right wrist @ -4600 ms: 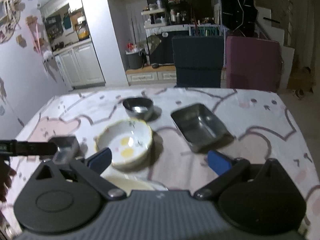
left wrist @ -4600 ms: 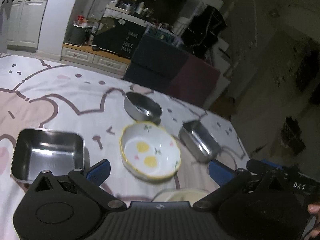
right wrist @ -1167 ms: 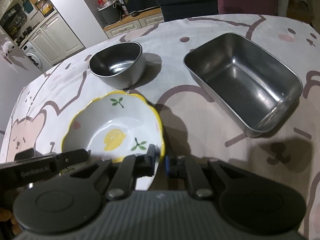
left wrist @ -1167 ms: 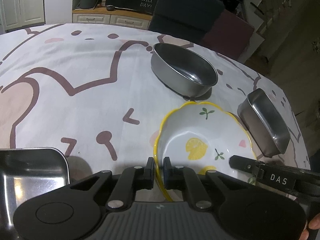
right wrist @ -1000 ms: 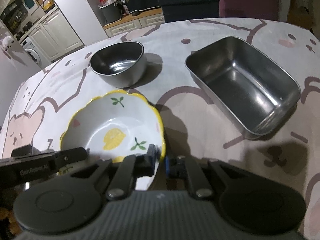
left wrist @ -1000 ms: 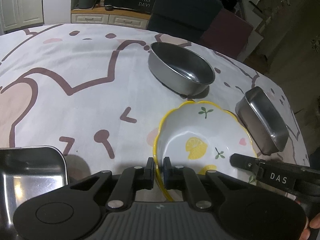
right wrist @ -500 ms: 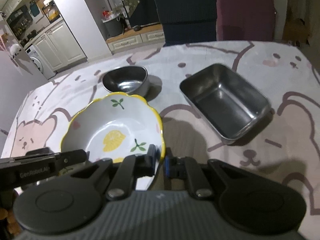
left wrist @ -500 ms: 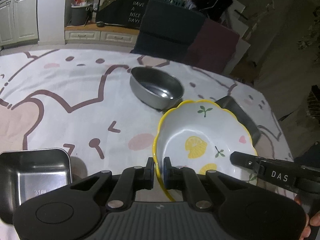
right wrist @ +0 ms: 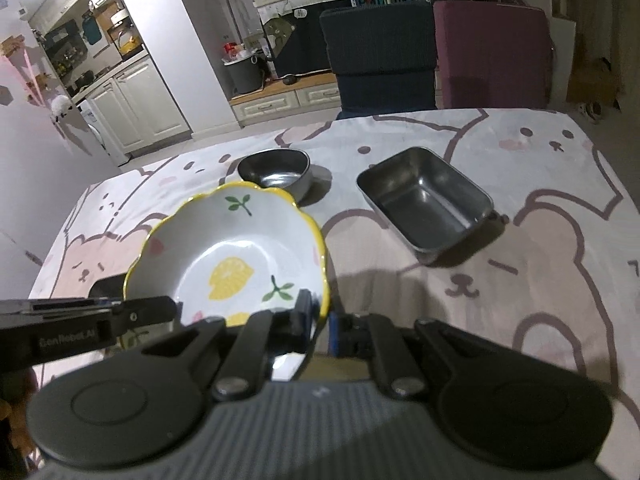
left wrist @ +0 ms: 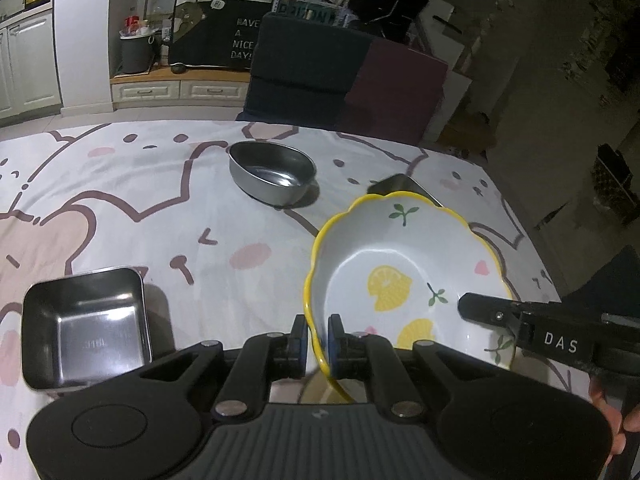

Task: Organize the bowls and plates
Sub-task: 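Lift the floral bowl with both grippers and carry it over the cream bowl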

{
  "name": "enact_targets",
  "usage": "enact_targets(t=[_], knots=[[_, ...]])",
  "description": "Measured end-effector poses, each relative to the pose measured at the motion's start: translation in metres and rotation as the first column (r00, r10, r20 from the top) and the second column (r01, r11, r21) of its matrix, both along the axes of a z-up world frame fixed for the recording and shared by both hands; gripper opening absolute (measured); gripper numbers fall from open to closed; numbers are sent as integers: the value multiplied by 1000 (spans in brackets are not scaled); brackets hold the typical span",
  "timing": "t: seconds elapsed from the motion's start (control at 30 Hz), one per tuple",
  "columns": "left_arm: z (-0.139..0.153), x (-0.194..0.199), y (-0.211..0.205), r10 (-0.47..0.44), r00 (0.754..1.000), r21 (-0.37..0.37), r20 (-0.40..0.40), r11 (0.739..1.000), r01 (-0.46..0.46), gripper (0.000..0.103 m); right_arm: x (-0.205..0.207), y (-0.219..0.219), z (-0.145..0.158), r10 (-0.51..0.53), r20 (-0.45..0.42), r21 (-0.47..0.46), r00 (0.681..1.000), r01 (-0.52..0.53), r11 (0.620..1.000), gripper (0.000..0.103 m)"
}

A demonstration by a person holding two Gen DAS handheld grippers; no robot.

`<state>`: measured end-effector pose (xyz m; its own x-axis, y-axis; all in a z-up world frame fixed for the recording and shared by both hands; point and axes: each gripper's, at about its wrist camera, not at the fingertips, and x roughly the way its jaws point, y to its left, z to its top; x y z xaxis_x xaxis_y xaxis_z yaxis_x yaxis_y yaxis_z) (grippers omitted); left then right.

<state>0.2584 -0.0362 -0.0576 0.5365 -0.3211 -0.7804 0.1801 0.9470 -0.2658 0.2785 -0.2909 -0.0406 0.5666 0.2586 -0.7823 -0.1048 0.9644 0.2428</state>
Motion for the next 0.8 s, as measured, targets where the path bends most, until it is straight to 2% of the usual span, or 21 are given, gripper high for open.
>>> enact_targets(t=[0.4,0.8], knots=[[14,-49,-8,-33,999,-20,6,999,33,11,-50,-10,15,8,16,-11,1000,-8,1000,11],[-9,-73,-15,-38,998,-29,-44,999,36,11,-80,-11,13,5,-12,-69,1000,-6,998,11]])
